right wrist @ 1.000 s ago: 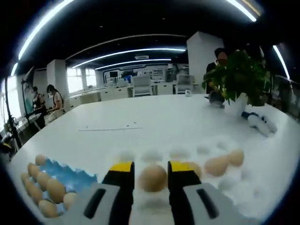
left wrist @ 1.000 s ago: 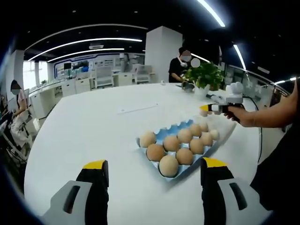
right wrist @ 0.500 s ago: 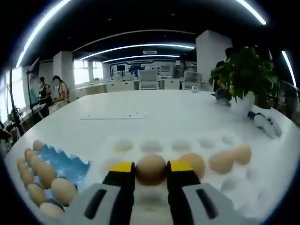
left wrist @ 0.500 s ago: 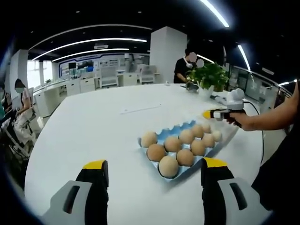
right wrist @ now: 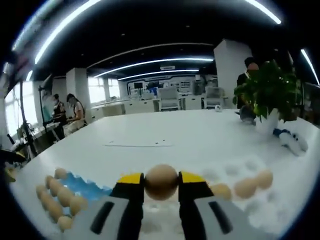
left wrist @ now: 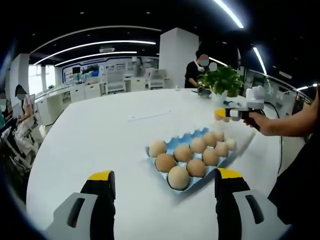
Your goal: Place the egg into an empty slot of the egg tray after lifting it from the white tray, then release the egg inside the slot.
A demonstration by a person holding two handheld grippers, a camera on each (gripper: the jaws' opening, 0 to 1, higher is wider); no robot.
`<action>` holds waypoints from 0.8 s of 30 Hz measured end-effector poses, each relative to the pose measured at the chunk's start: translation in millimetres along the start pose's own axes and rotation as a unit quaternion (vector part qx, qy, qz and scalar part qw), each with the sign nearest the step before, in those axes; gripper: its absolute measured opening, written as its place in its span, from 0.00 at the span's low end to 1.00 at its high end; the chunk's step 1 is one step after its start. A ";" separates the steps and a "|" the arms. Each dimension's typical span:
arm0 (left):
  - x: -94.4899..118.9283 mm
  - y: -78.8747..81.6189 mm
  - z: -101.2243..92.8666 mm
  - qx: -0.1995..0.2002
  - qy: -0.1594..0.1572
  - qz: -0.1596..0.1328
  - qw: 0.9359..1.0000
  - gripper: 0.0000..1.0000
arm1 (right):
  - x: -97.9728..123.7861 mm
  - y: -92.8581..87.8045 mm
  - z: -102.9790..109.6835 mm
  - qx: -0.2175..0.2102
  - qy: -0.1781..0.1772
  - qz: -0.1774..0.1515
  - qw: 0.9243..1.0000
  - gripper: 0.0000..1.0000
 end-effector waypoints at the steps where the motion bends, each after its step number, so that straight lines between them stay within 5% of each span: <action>1: -0.2 0.0 0.1 0.000 -0.001 0.000 1.000 0.83 | -0.5 1.4 5.7 0.006 0.007 0.000 1.000 0.26; 14: -0.8 0.2 1.8 -0.002 -0.003 0.002 1.000 0.82 | -16.6 11.5 86.6 0.045 0.111 0.002 0.993 0.26; 24: -2.3 -1.6 4.2 -0.001 -0.001 0.006 1.000 0.81 | -36.3 10.2 142.8 0.077 0.187 0.022 0.979 0.26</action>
Point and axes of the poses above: the point that each gripper's makers call its tool centre point, and the gripper's own axes: x roughly backward along the fingers, z roughly to its left, y roughly out of its top, the point moved 6 cm from there along x, roughly backward along the fingers, and after that the axes turned 11 degrees about z, right-handed, at the moved point
